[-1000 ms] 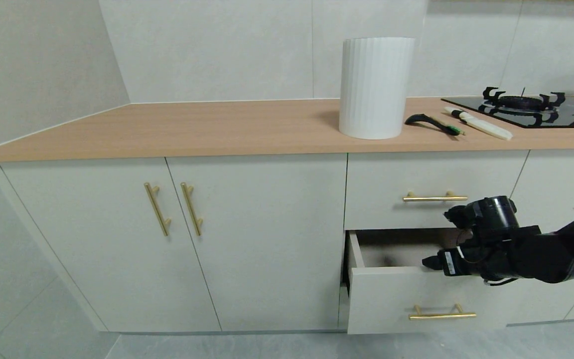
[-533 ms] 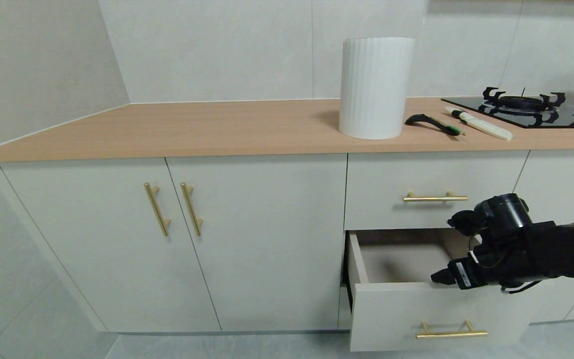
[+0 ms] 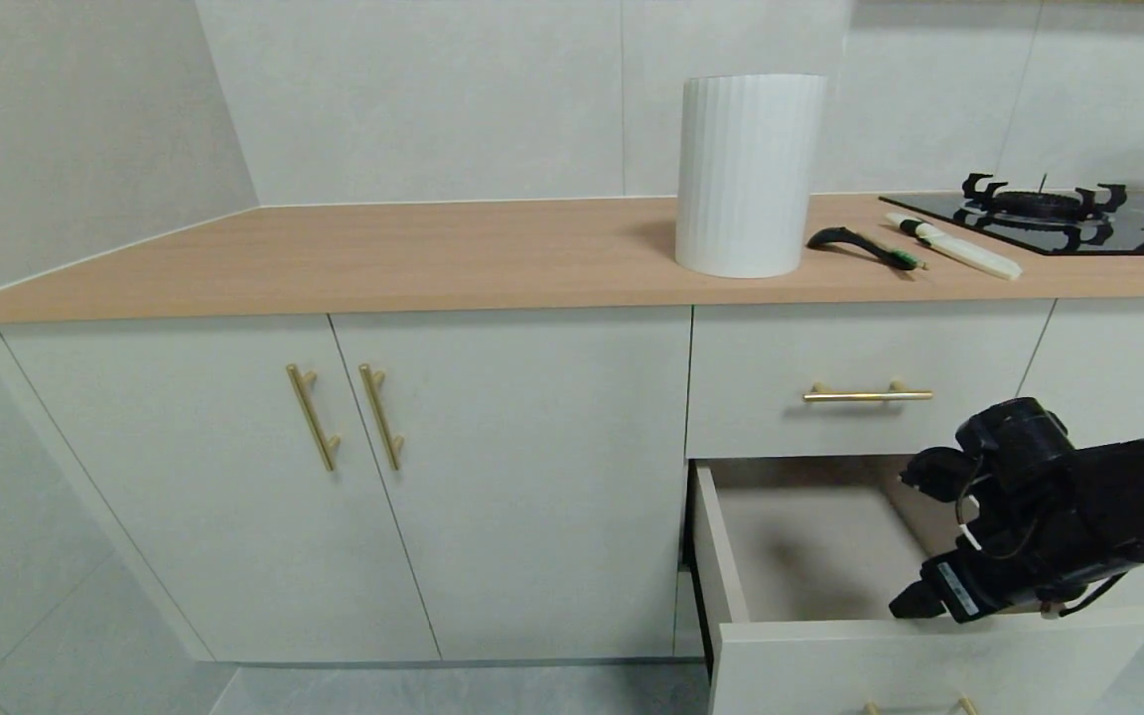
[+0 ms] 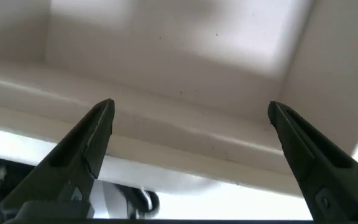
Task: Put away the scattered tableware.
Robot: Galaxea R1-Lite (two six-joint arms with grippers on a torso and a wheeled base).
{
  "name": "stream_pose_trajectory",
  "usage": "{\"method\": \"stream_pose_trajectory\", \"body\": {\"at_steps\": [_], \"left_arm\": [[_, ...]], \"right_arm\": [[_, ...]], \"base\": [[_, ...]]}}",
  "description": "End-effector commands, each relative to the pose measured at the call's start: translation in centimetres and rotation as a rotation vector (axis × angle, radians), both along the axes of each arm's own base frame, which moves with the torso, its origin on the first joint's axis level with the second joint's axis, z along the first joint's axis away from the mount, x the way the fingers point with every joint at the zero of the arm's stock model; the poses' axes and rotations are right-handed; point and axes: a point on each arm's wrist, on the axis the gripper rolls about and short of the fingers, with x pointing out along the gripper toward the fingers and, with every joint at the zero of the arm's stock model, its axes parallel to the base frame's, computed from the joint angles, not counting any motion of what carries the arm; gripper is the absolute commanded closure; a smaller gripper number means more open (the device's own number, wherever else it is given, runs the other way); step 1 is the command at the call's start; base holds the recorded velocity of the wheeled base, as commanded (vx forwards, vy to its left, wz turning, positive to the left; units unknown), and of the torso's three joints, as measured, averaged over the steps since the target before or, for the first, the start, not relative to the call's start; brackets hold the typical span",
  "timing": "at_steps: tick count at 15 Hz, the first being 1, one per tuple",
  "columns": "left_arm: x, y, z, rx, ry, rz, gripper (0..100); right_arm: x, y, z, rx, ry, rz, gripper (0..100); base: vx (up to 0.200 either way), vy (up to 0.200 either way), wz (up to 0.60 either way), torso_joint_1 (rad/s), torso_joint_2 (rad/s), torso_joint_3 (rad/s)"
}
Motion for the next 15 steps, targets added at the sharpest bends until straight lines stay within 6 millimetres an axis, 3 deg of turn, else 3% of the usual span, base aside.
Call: {"method": "stream_pose_trajectory", "body": {"at_steps": [1,8,15], "left_arm": [[0.0,0.0,0.0,0.000,0.000,0.001,0],[0.0,0.0,0.0,0.000,0.000,0.001,0],[0.0,0.0,0.0,0.000,0.001,0.001,0]], "right_arm": [[-0.9,0.5,0.8,-0.009,0.011,0.038,0],[-5.0,2.0,2.6,-0.098,0.186,0.186,0],[-5.9,2.2,2.3,-0.196,0.258,0.228,0]], "base": [[0.000,0.000,0.00,0.000,0.00,0.000],[0.000,0.000,0.00,0.000,0.00,0.000],[0.000,0.000,0.00,0.000,0.00,0.000]]}}
